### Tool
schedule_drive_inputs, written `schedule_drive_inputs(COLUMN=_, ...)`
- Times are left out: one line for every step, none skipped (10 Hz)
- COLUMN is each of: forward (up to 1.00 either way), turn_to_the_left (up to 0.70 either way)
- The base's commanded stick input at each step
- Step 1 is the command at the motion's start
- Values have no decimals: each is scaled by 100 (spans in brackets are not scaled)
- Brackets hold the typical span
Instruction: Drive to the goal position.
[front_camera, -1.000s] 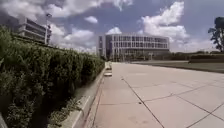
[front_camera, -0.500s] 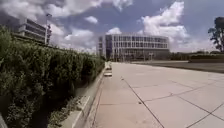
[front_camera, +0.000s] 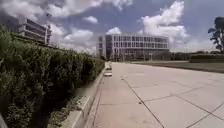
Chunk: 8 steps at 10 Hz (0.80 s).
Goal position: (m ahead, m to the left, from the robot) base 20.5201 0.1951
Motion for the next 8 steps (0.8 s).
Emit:
schedule_drive_inputs(forward=1, turn_to_the_left=0)
schedule_drive_inputs(forward=4, turn_to_the_left=0)
schedule_drive_inputs(forward=4, turn_to_the_left=0)
schedule_drive_inputs(forward=4, turn_to_the_left=0)
schedule_drive_inputs(forward=4, turn_to_the_left=0)
schedule_drive_inputs(forward=4, turn_to_the_left=0)
schedule_drive_inputs(forward=4, turn_to_the_left=0)
schedule_drive_inputs(forward=4, turn_to_the_left=0)
